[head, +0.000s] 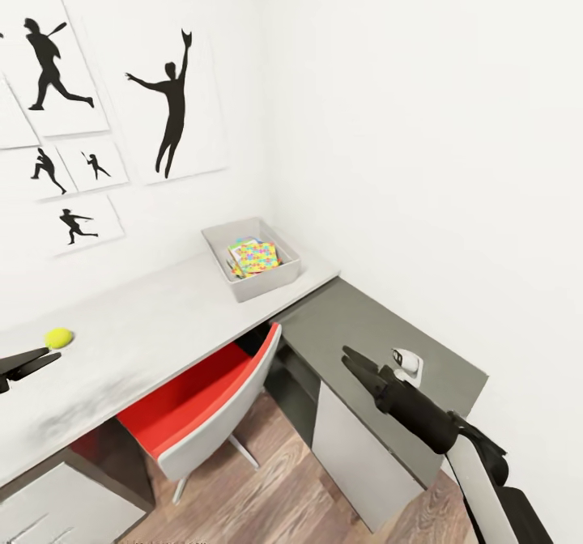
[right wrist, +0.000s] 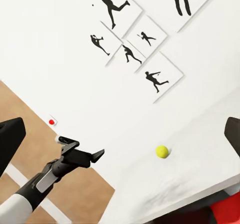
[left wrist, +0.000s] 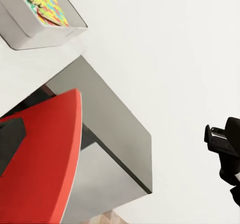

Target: Put all the toys in the child's room - the three board games (two on the bed and one on the table), the two jigsaw puzzles on the table, and the tennis ball on the table - inside the toy box on the table in the child's room.

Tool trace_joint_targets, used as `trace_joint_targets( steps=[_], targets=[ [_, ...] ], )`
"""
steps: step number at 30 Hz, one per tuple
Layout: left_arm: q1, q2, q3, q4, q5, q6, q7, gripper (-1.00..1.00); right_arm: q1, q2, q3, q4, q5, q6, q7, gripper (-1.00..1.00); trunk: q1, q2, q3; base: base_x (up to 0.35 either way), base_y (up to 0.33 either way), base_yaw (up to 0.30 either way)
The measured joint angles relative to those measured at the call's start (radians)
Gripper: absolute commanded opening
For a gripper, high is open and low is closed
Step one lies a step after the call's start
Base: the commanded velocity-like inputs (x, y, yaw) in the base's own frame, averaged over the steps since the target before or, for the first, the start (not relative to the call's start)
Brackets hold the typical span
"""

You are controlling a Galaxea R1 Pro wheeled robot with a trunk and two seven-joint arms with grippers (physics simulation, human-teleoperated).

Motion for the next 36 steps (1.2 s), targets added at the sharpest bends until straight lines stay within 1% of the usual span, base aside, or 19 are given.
trace_joint_targets(
  steps=[6, 20, 23, 28, 29, 30, 31, 33, 35, 36],
  targets=[
    [0.001, 0.000, 0.000, 0.000, -0.001, -0.002, 0.000, 1.00, 0.000, 0.000, 0.000, 0.000, 0.000, -0.001, 0.001, 1.00, 0.000, 0.000, 0.002, 0.000, 0.008, 0.113],
    [0.002, -0.001, 0.000, 0.000, 0.000, -0.002, 0.000, 1.00, 0.000, 0.001, 0.002, -0.001, 0.000, 0.001, -0.004, 1.00, 0.000, 0.000, 0.002, 0.000, 0.000, 0.007],
    [0.002, -0.001, 0.000, 0.000, 0.001, -0.002, 0.000, 1.00, 0.000, 0.003, 0.004, -0.001, 0.001, 0.005, -0.016, 1.00, 0.000, 0.000, 0.002, 0.000, 0.000, 0.011],
    [0.002, -0.001, 0.000, 0.000, 0.001, -0.002, 0.000, 1.00, -0.001, 0.008, 0.040, -0.008, 0.004, 0.025, -0.084, 1.00, 0.000, 0.000, 0.002, 0.000, 0.000, 0.104],
    [0.002, -0.001, 0.000, 0.000, 0.001, -0.002, 0.000, 1.00, -0.007, 0.009, 0.056, -0.012, 0.004, 0.048, -0.124, 1.00, 0.000, 0.000, 0.002, 0.000, 0.000, 0.199],
    [0.003, -0.001, 0.000, 0.000, 0.001, -0.002, 0.000, 1.00, -0.014, 0.010, 0.064, -0.014, 0.004, 0.065, -0.149, 1.00, 0.000, 0.000, 0.002, 0.000, 0.000, 0.227],
    [0.003, -0.001, 0.000, 0.000, 0.000, -0.002, 0.000, 1.00, -0.040, 0.013, 0.076, -0.017, 0.004, 0.106, -0.208, 1.00, 0.000, 0.000, 0.002, 0.000, 0.000, 0.237],
    [0.003, -0.001, 0.000, 0.000, 0.000, -0.002, 0.000, 1.00, -0.079, 0.019, 0.085, -0.018, 0.002, 0.153, -0.276, 1.00, 0.000, 0.000, 0.002, 0.000, 0.003, 0.251],
    [0.003, -0.001, 0.000, 0.000, -0.001, -0.003, 0.000, 1.00, -0.162, 0.037, 0.093, -0.018, -0.006, 0.244, -0.419, 1.00, 0.000, 0.000, 0.002, 0.000, 0.051, 0.265],
    [0.003, -0.001, 0.000, 0.000, 0.000, -0.003, 0.000, 1.00, -0.182, 0.041, 0.095, -0.018, -0.007, 0.264, -0.454, 1.00, 0.000, 0.000, 0.002, 0.000, 0.093, 0.269]
  ],
)
